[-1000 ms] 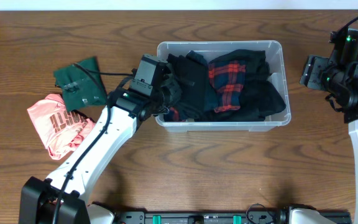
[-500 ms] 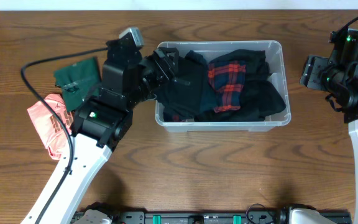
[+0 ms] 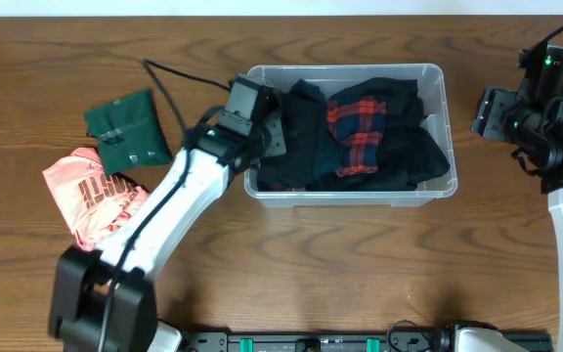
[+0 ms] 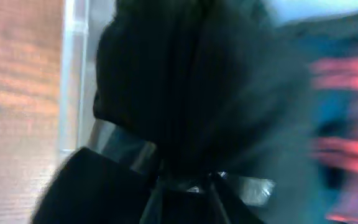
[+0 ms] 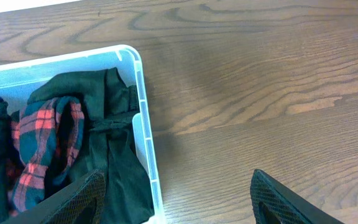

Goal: Pack container
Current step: 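Place the black bundle into the container's left side and press down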

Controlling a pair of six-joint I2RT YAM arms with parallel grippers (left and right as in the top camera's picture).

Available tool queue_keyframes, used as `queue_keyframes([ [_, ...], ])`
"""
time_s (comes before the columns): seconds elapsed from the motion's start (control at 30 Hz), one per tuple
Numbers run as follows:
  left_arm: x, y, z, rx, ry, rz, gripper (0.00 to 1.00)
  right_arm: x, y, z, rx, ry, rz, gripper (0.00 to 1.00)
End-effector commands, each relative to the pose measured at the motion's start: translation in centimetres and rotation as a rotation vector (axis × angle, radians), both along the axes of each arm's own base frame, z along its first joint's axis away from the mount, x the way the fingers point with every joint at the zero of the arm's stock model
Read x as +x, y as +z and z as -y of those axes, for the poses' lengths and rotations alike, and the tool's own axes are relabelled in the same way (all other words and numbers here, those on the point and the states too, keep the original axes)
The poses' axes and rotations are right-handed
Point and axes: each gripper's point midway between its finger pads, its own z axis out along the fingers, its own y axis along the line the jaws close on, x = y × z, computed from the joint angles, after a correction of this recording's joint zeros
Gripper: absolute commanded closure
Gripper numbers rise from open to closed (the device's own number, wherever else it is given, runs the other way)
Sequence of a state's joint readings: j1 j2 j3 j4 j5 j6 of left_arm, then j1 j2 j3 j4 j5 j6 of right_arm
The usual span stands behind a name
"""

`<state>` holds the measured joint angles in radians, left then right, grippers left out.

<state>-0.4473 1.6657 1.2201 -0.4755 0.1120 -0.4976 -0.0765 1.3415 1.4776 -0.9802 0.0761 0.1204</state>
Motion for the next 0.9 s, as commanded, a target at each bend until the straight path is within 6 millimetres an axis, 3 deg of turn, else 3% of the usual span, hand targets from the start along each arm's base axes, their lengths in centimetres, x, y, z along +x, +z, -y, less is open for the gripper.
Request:
queue_keyframes([
  [0.0,-1.2,-4.9,-0.6,0.076,-0.017,-0.134,0.79,-0.2,0.1,0.2,-0.004,0.007,0.000,0.27],
  [0.1,-2.2,-6.4,1.4,0.011,-0.074,-0.200,0.81,-0.2,0.1,0.2,-0.004,0.007,0.001,0.27],
  [0.23,-1.5,-5.8,2.5,-0.020,-0.088,-0.160,0.81,-0.2,0.1,0.2,-0.004,0.007,0.001,0.27],
  [0.33,-1.5,-6.4,2.5,-0.030,-0.054,-0.173,0.78,-0.2,0.1,0.2,-0.004,0.007,0.001,0.28],
  [0.5,-2.6,-10.0,1.8,0.007,-0.029,-0.271,0.72,-0.2,0.1,0.2,-0.004,0.007,0.000,0.28],
  [0.57,-2.7,-10.3,1.5,0.013,-0.022,-0.285,0.72,-0.2,0.1,0.2,-0.004,0.007,0.000,0.28],
  [0.67,-2.3,-9.4,1.3,0.019,-0.047,-0.251,0.66,-0.2,0.1,0.2,-0.004,0.007,0.000,0.28],
  [0.77,-1.5,-7.0,0.3,0.063,-0.028,-0.188,0.62,-0.2,0.1,0.2,-0.004,0.007,0.000,0.28],
  [0.87,0.0,-1.8,-1.1,0.139,-0.052,-0.025,0.55,-0.2,0.1,0.2,-0.004,0.007,0.000,0.28],
])
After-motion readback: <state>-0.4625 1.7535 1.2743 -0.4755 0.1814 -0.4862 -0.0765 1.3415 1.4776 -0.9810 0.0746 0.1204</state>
